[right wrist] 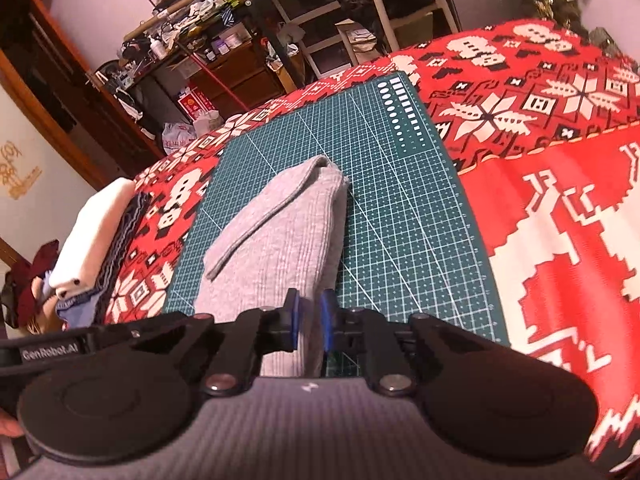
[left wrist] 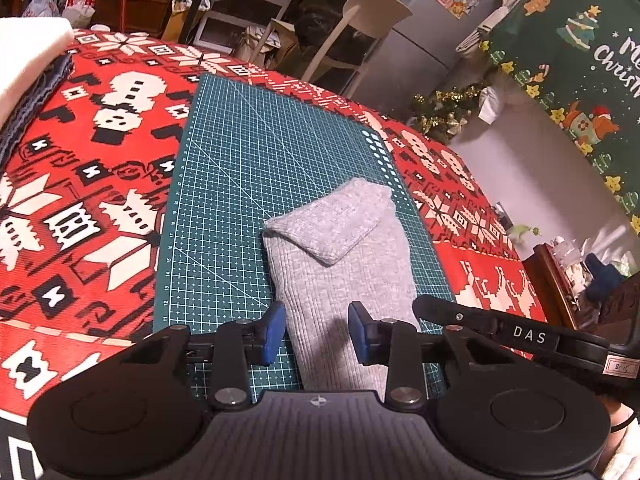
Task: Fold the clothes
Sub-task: 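Pinch the folded grey shirt's end with both tools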
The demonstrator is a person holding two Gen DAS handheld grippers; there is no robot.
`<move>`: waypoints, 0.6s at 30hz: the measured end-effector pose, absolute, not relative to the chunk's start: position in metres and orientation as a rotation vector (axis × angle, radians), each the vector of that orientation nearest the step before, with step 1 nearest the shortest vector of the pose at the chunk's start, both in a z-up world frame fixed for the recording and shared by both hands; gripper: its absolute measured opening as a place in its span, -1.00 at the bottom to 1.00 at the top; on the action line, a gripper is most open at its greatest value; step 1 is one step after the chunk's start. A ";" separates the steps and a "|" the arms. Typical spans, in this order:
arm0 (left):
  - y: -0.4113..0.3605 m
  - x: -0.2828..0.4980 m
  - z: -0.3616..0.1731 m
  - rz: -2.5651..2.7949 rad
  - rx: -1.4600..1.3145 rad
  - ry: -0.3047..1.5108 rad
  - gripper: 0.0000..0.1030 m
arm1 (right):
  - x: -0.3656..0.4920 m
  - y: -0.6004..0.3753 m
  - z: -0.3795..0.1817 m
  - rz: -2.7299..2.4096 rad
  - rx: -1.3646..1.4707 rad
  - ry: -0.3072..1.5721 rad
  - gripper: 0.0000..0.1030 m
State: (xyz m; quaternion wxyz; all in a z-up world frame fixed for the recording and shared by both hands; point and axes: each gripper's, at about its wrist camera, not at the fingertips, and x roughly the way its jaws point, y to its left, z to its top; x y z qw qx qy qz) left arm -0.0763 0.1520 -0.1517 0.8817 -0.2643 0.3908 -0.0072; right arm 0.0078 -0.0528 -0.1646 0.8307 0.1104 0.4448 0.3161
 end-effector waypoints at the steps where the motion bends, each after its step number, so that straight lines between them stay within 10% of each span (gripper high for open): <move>1: 0.152 -0.075 -0.153 -0.012 -0.550 0.819 -0.36 | 0.010 -0.053 -0.166 0.669 0.251 0.949 -0.71; 18: 0.153 -0.060 -0.171 -0.023 -0.592 0.875 -0.51 | 0.014 -0.035 -0.188 0.646 0.251 0.960 -0.73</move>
